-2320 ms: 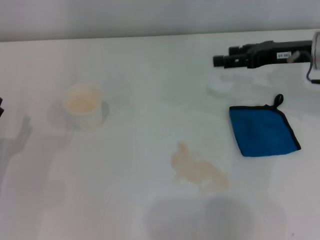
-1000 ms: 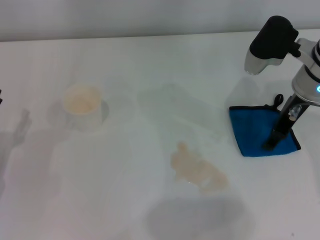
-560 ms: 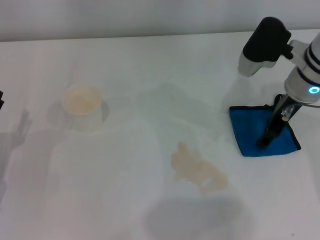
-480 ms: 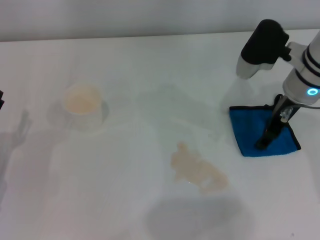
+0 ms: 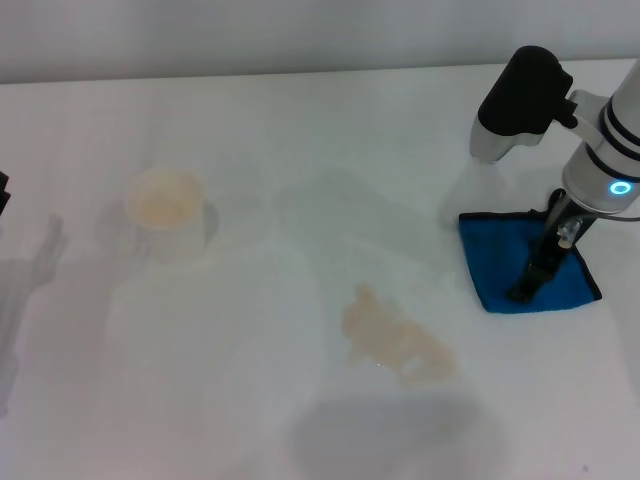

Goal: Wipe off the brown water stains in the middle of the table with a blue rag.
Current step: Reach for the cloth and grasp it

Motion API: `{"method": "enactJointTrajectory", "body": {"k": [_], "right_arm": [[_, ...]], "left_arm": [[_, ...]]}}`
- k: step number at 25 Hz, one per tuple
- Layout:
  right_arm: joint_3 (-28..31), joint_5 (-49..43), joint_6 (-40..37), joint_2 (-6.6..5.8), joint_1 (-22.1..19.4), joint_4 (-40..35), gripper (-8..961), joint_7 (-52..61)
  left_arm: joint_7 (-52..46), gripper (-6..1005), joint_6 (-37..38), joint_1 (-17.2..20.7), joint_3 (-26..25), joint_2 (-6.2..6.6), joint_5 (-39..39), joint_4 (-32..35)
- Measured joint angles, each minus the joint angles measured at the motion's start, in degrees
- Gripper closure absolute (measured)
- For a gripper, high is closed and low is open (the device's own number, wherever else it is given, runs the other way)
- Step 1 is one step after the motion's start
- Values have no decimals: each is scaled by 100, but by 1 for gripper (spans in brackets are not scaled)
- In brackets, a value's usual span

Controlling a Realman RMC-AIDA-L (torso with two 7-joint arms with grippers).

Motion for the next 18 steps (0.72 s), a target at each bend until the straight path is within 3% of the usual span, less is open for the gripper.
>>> {"method": "enactJointTrajectory", "body": {"k": [18], "right_arm": [[-35, -46, 40, -21, 78, -2, 158, -6]], "left_arm": [[0, 104, 1, -57, -71, 16, -18, -27]]}}
